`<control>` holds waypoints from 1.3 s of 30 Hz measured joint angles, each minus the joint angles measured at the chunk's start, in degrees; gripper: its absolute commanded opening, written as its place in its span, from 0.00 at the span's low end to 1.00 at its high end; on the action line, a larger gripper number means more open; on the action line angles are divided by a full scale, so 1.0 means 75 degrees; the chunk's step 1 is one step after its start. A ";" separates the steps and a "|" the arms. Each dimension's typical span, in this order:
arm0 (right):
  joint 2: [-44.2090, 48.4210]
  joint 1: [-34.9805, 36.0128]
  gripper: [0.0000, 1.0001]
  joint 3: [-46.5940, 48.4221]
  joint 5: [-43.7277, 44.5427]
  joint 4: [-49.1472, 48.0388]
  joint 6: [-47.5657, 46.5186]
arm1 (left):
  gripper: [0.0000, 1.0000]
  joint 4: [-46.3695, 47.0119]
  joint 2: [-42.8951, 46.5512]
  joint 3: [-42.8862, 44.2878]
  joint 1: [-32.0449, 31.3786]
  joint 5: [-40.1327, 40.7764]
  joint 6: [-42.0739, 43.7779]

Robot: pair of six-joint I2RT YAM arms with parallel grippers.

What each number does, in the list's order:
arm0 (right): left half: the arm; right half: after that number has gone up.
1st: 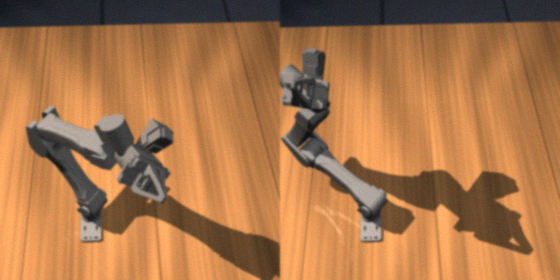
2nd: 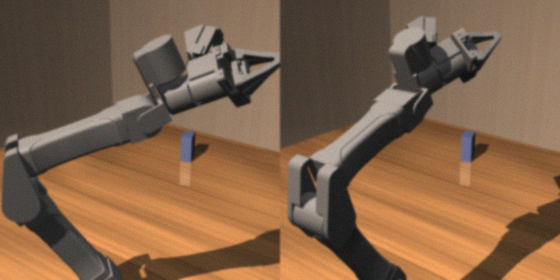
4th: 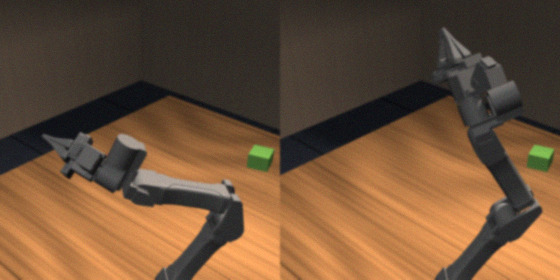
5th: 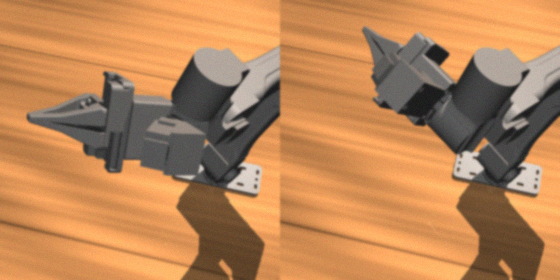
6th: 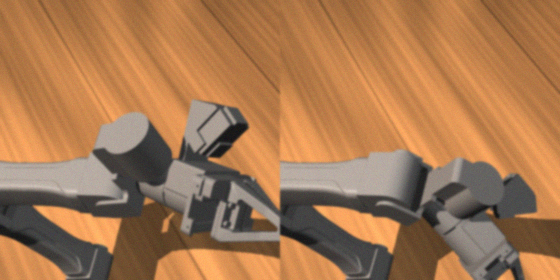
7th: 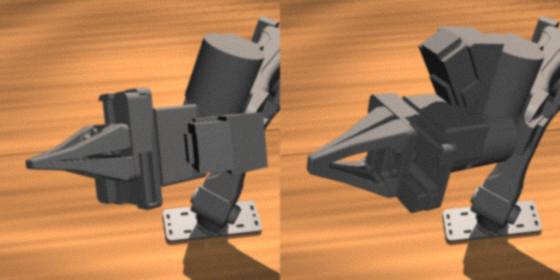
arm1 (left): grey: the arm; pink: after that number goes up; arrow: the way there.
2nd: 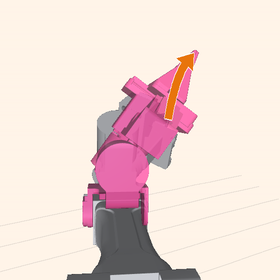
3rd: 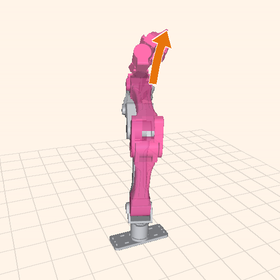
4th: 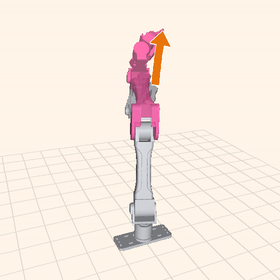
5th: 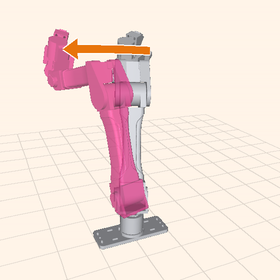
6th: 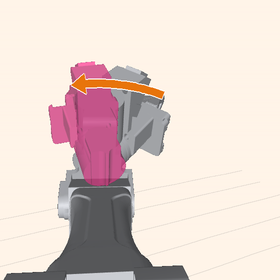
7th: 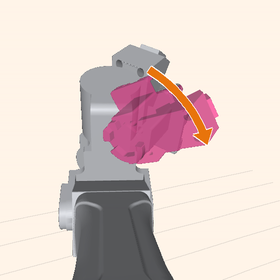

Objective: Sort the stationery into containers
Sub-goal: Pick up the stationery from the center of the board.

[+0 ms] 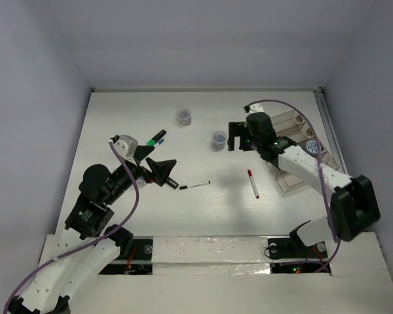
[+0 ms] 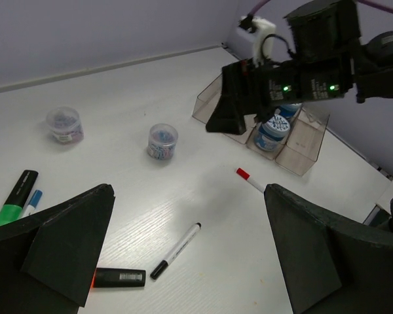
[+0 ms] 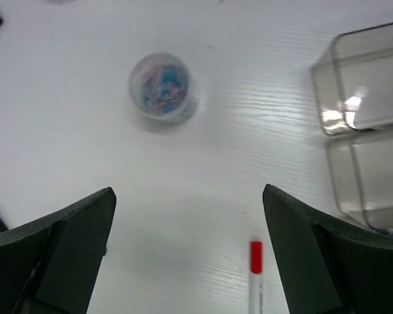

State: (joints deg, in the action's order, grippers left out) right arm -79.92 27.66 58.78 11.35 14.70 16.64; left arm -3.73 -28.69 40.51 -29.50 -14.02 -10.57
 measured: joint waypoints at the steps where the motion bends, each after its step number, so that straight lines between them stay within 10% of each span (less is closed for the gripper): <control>1: -0.0344 0.0210 1.00 0.0192 -0.0052 -0.0047 -0.0029 | 0.99 -0.0003 -0.0006 0.0000 0.0000 0.0003 0.0000; 18: -0.4118 0.0571 0.93 0.2591 -0.0163 -0.0023 -0.0364 | 0.99 0.0000 -0.0079 0.0000 0.0000 -0.0017 0.0000; 25: -0.4823 0.0571 0.74 0.3357 -0.0055 0.0023 -0.0571 | 0.99 0.0000 -0.0187 0.0000 0.0055 -0.0044 0.0003; 31: -0.4896 0.0571 0.32 0.3561 0.0067 0.0044 -0.0641 | 0.99 0.0000 -0.0201 0.0000 0.0102 -0.0067 0.0003; 39: -0.4619 0.0516 0.29 0.3503 0.0618 0.0210 -0.0621 | 0.99 0.0000 -0.0198 0.0000 0.0149 -0.0076 0.0003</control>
State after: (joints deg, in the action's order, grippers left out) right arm -114.56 31.53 85.06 15.99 16.27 11.99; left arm -3.73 -30.17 40.51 -28.38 -14.59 -10.55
